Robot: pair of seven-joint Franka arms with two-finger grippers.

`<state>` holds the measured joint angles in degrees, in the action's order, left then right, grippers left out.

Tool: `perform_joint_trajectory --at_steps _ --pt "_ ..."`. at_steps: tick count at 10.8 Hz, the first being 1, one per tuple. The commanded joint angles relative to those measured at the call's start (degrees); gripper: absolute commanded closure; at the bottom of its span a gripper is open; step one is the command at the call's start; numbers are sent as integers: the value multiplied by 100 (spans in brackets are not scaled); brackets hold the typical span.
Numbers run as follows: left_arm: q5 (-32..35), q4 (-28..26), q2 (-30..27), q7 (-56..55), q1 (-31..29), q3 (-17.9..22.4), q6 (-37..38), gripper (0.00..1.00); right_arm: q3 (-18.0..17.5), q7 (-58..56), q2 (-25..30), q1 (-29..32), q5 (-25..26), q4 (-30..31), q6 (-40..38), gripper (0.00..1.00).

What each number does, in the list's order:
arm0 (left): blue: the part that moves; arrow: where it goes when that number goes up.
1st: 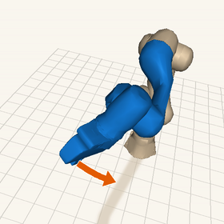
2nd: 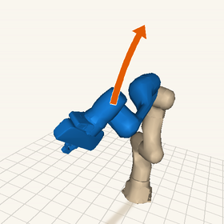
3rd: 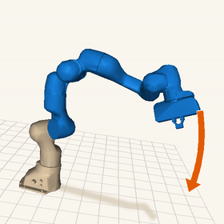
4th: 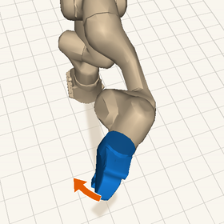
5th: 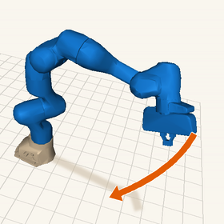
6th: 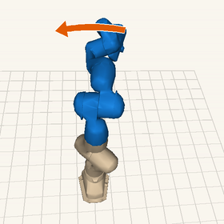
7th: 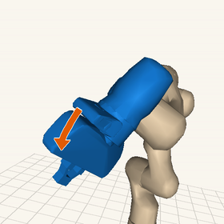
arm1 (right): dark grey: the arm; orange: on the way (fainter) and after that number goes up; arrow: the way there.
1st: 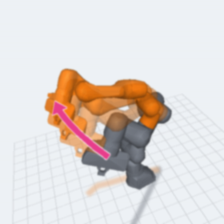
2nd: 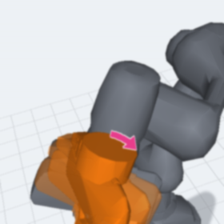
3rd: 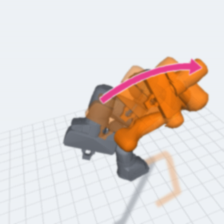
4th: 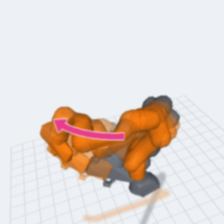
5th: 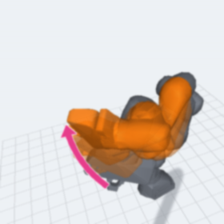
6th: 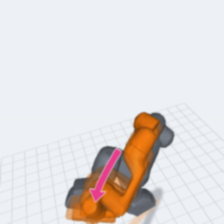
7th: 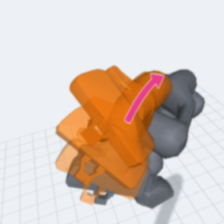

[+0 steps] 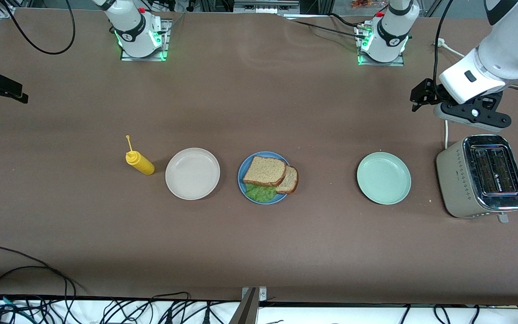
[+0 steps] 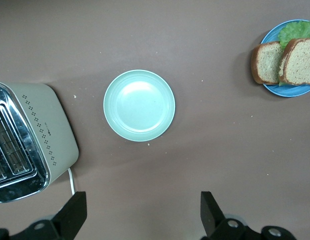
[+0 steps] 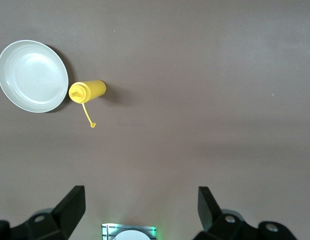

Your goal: Make sandwich in blue plate with both arms

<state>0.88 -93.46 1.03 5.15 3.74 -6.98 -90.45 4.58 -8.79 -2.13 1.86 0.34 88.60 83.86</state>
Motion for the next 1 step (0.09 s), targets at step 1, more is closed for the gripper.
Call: perform_joint_trajectory --at_steps 1 --pt "-79 -41 -50 -5 13 30 36 0 -10 36 -7 -27 80 -89 -107 0"
